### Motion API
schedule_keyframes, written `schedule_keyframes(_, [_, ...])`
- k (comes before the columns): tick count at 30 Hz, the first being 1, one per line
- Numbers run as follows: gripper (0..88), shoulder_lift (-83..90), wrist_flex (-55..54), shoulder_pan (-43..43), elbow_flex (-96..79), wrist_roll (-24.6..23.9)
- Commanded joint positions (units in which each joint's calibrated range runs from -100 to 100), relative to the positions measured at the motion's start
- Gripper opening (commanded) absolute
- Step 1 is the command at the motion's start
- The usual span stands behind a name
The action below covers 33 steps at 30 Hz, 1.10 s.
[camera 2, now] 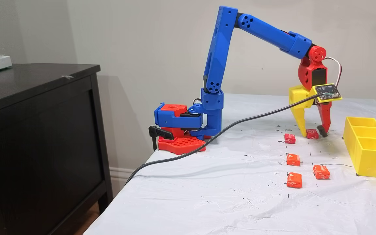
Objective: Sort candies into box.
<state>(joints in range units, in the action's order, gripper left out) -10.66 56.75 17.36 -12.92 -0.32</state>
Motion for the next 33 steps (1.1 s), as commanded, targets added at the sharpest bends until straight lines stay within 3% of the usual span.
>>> schedule_keyframes(1, [8.7, 0.2, 0.5, 0.3, 1.7, 0.5])
schedule_keyframes(3, [0.5, 1.1, 0.8, 0.3, 1.6, 0.6])
schedule_keyframes(14, [0.2, 19.2, 5.0, -2.1, 0.2, 1.0])
schedule_keyframes(19, [0.2, 28.9, 1.4, -5.6, 0.3, 1.4])
schedule_keyframes(26, [0.2, 27.4, -5.8, -10.6, 4.7, 1.5])
schedule_keyframes(33, [0.2, 19.7, -3.3, -13.3, 12.3, 1.6])
